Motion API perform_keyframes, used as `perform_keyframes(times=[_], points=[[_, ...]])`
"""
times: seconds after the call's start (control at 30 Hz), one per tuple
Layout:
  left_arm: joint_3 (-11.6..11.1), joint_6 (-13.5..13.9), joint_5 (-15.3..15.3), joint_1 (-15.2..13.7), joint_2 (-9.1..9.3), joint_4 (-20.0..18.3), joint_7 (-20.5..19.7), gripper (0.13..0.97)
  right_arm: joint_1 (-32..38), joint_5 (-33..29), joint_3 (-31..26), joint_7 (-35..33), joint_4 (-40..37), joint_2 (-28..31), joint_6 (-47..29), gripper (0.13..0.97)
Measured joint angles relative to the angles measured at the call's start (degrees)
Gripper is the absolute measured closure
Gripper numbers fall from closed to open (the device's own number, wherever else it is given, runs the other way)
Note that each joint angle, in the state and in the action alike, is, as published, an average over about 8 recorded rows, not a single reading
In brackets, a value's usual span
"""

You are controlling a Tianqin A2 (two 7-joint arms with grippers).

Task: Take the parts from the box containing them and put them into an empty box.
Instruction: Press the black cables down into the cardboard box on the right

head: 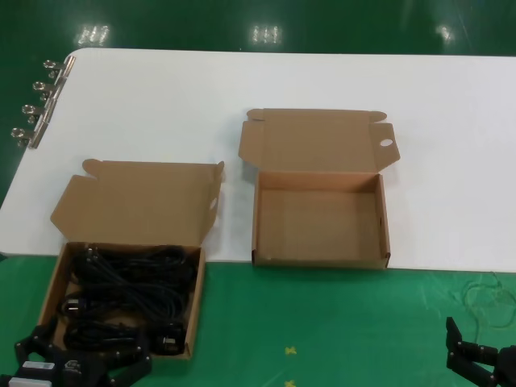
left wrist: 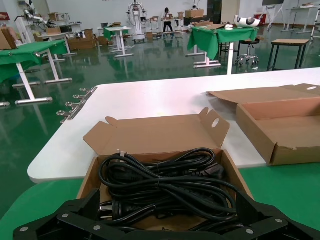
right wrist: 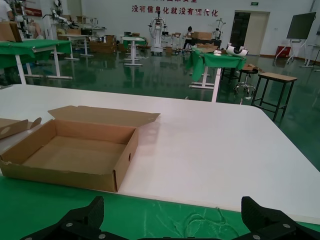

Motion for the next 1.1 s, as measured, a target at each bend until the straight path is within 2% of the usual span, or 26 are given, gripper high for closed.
perform_keyframes(times=[1.1], points=[[0.0, 0.0, 0.0, 0.0, 0.00, 0.0, 0.0, 0.132, 0.0, 0.0, 0.0, 0.0, 0.0, 0.0, 0.0, 0.129]])
